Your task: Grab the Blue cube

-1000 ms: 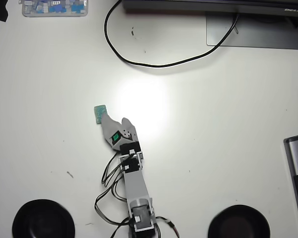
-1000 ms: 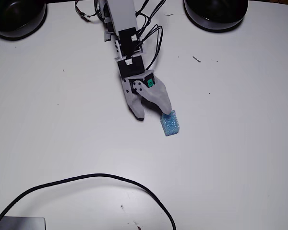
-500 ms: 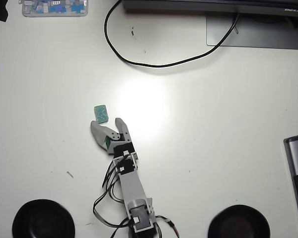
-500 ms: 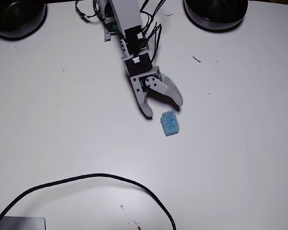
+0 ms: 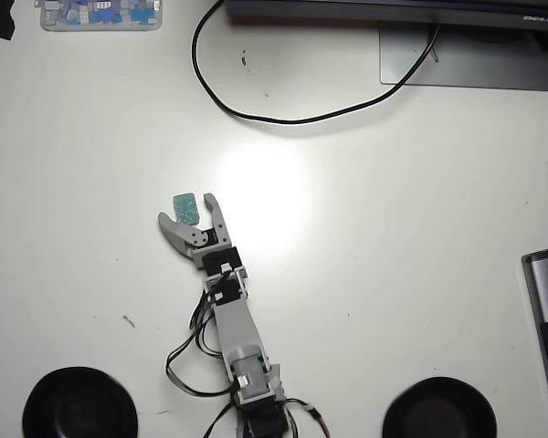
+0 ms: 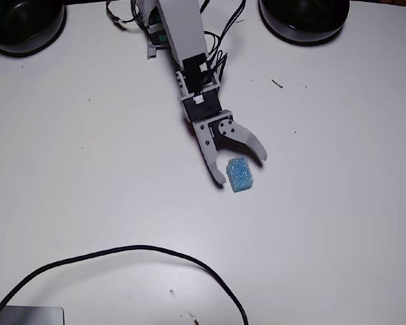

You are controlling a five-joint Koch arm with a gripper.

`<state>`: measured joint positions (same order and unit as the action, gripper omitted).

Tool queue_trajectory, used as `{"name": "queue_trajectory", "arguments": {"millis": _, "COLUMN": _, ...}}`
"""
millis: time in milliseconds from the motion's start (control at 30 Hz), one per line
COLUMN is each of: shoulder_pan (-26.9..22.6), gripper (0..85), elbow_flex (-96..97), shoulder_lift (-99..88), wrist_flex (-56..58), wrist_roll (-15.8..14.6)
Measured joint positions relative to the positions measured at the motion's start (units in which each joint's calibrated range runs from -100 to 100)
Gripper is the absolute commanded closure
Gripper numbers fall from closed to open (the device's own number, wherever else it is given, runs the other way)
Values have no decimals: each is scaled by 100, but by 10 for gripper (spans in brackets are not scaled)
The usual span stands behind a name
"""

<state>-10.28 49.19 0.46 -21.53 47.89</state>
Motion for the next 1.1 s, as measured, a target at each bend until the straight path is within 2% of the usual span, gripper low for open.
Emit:
{"name": "queue_trajectory", "arguments": {"millis": 200, "shoulder_pan": 0, "gripper": 373, "elbow_flex": -156, "shoulder_lift": 412, "wrist_flex": -131, "wrist_roll": 244}}
{"name": "queue_trajectory", "arguments": {"millis": 433, "shoulder_pan": 0, "gripper": 396, "elbow_flex": -184, "shoulder_lift": 519, "wrist_flex": -131, "wrist_roll": 352}}
{"name": "queue_trajectory", "arguments": {"millis": 600, "shoulder_pan": 0, "gripper": 419, "elbow_flex": -18, "shoulder_lift": 534, "wrist_flex": -124, "wrist_roll": 376}}
{"name": "queue_trajectory", "arguments": {"millis": 800, "shoulder_pan": -5, "gripper": 386, "elbow_flex": -9, "shoulder_lift": 580, "wrist_flex": -70, "wrist_roll": 381}}
{"name": "queue_trajectory", "arguments": {"millis": 1100, "shoulder_pan": -98, "gripper": 392, "elbow_flex": -18, "shoulder_lift": 824, "wrist_flex": -70, "wrist_roll": 381}}
